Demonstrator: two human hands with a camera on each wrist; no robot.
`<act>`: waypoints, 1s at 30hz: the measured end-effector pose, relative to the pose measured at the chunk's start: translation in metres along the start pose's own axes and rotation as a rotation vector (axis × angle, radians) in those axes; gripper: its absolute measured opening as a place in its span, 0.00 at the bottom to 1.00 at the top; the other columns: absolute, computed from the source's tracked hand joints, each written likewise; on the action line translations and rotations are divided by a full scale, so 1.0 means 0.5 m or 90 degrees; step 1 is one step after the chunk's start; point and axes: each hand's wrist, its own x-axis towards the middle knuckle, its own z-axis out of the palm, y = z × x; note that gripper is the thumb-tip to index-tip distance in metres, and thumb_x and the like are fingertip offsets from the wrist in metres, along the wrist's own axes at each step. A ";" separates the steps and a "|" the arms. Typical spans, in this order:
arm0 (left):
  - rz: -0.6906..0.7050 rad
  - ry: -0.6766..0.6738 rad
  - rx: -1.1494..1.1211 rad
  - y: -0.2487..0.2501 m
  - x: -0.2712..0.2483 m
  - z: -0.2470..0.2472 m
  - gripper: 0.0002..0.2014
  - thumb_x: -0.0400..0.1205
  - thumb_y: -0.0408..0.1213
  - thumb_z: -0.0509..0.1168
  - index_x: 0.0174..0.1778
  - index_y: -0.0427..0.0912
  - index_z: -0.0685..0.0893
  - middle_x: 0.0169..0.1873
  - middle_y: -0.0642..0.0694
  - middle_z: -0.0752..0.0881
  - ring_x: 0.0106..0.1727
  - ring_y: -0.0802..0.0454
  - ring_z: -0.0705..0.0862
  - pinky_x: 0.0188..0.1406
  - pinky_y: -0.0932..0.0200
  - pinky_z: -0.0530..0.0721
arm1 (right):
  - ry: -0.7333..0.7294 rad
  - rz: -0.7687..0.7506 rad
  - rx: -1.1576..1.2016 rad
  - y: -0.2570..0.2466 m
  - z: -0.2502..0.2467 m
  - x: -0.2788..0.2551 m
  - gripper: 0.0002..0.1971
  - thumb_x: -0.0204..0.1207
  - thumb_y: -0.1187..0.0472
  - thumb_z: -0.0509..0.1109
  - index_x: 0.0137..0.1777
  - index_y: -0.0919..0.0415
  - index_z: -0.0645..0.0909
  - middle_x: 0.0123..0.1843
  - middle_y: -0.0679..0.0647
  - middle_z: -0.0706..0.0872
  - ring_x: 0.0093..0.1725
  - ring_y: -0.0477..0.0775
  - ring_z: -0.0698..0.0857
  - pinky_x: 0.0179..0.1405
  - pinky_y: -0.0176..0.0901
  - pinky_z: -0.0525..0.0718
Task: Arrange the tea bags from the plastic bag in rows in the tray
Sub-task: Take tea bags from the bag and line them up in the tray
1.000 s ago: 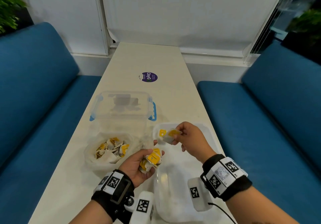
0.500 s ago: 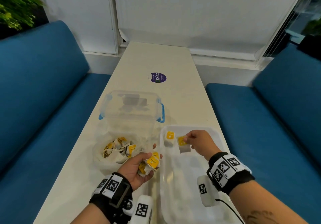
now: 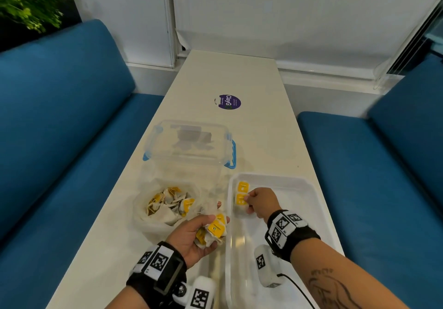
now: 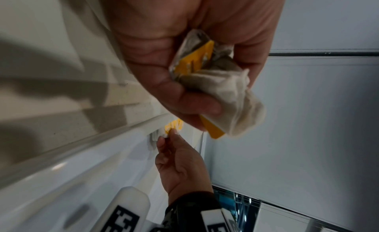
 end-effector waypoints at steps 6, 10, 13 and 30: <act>0.010 -0.004 -0.001 -0.004 0.000 0.000 0.15 0.68 0.31 0.64 0.50 0.42 0.85 0.42 0.35 0.90 0.27 0.47 0.87 0.19 0.63 0.82 | 0.027 -0.003 0.020 -0.002 0.013 0.019 0.15 0.76 0.68 0.69 0.30 0.59 0.72 0.28 0.57 0.80 0.23 0.50 0.76 0.18 0.34 0.70; 0.012 -0.007 0.009 -0.008 -0.001 0.004 0.15 0.68 0.32 0.65 0.50 0.42 0.86 0.42 0.35 0.90 0.29 0.46 0.88 0.21 0.62 0.82 | 0.058 -0.032 -0.016 0.002 0.017 0.023 0.14 0.74 0.64 0.72 0.31 0.58 0.72 0.37 0.57 0.82 0.34 0.54 0.79 0.35 0.40 0.75; 0.015 -0.009 0.018 -0.006 -0.004 0.010 0.15 0.68 0.32 0.65 0.50 0.41 0.85 0.43 0.35 0.90 0.29 0.46 0.88 0.20 0.63 0.82 | 0.127 -0.080 0.010 0.001 -0.005 0.010 0.09 0.72 0.61 0.75 0.42 0.60 0.76 0.44 0.54 0.80 0.46 0.53 0.78 0.46 0.42 0.74; 0.024 -0.024 -0.033 -0.035 -0.004 0.083 0.11 0.84 0.40 0.57 0.51 0.46 0.84 0.39 0.42 0.91 0.28 0.51 0.88 0.25 0.61 0.86 | -0.120 -0.244 -0.046 -0.033 -0.069 -0.241 0.12 0.66 0.59 0.80 0.43 0.55 0.79 0.31 0.47 0.78 0.28 0.42 0.74 0.24 0.28 0.70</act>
